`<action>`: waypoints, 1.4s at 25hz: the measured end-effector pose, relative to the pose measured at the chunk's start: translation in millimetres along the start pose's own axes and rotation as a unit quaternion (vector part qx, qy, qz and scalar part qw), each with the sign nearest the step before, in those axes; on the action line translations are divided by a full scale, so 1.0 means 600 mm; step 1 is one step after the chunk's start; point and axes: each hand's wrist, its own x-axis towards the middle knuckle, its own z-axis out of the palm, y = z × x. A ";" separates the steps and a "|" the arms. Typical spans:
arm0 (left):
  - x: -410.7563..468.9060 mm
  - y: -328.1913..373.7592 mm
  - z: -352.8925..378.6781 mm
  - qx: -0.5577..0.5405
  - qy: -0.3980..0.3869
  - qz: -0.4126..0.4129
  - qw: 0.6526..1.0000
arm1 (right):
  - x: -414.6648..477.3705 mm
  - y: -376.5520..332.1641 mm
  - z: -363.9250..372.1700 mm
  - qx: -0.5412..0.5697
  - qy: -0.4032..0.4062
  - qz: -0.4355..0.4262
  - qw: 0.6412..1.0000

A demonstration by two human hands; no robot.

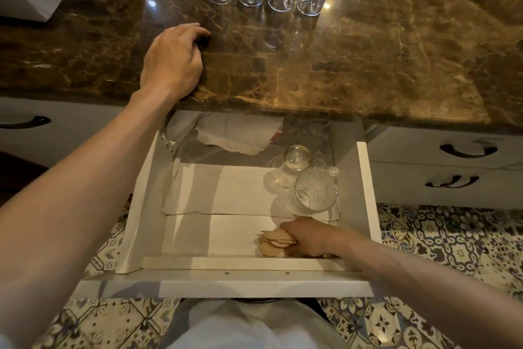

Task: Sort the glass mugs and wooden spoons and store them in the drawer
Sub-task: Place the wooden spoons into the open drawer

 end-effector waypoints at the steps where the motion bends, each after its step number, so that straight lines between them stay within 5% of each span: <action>1: -0.001 0.000 0.001 0.000 -0.001 0.000 1.000 | -0.004 0.006 0.002 0.000 -0.004 0.008 1.000; 18: -0.005 0.002 0.001 -0.006 -0.006 0.003 1.000 | -0.057 0.031 -0.013 -0.116 0.022 -0.017 0.993; 26: -0.011 0.001 0.006 -0.005 -0.008 0.002 1.000 | -0.081 0.003 -0.010 -0.200 0.014 0.051 0.978; 35: -0.015 0.010 0.020 -0.010 -0.012 0.012 1.000 | -0.105 -0.043 -0.048 -0.122 -0.050 0.097 0.987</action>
